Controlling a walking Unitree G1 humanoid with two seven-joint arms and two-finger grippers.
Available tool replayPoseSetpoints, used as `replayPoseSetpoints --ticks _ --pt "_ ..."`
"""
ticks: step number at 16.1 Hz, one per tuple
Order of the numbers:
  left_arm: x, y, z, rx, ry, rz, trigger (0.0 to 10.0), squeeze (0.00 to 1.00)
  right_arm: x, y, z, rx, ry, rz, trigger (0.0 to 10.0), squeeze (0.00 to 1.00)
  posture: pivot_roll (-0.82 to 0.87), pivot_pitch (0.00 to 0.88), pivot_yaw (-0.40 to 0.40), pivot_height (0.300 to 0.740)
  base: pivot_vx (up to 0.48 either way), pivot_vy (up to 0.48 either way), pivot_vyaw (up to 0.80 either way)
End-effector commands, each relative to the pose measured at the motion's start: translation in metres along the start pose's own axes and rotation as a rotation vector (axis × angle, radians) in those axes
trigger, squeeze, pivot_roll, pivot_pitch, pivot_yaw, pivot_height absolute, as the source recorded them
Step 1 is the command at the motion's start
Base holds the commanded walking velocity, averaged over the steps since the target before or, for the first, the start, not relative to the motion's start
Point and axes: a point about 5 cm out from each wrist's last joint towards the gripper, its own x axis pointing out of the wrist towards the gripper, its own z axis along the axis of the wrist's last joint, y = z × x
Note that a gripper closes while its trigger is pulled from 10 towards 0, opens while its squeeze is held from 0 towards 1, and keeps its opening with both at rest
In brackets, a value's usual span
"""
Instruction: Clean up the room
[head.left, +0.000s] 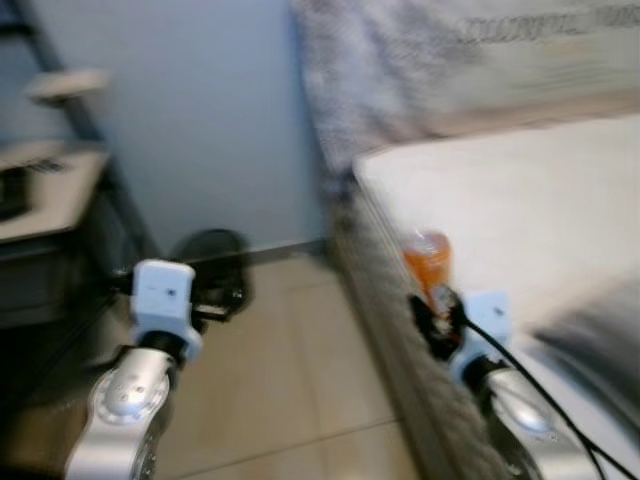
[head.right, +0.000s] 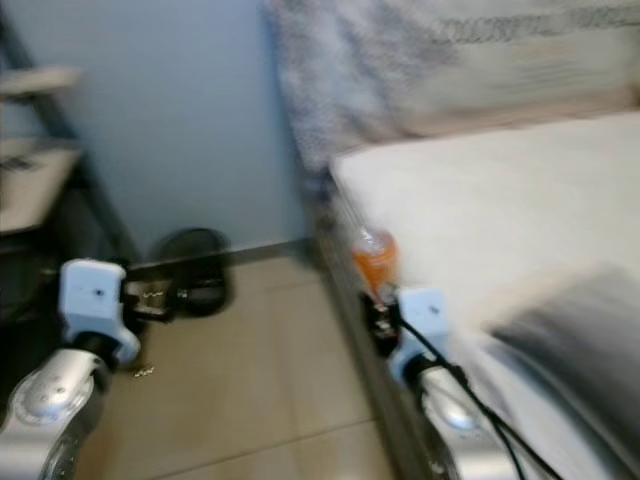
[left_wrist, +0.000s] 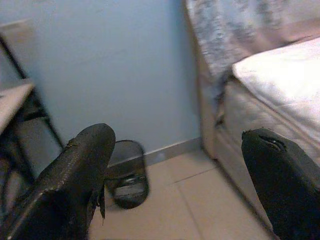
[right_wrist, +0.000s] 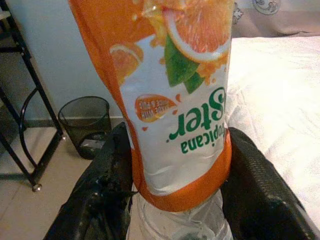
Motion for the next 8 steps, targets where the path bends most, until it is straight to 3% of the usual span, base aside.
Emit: replayPoseSetpoints --ticks 1,8 --pt "-0.0002 0.0043 0.0031 0.017 -0.007 0.007 10.0 0.00 0.0023 0.0034 0.0067 -0.001 -0.031 0.010 10.0 0.00 -0.02 0.000 0.058 0.740 0.296 0.000 0.00" --pt "-0.0003 0.0022 0.0037 0.024 -0.005 -0.006 10.0 0.00 0.0035 0.0020 0.0068 -0.007 -0.036 0.000 10.0 0.00 -0.02 0.000 0.055 0.740 0.294 0.000 0.00"
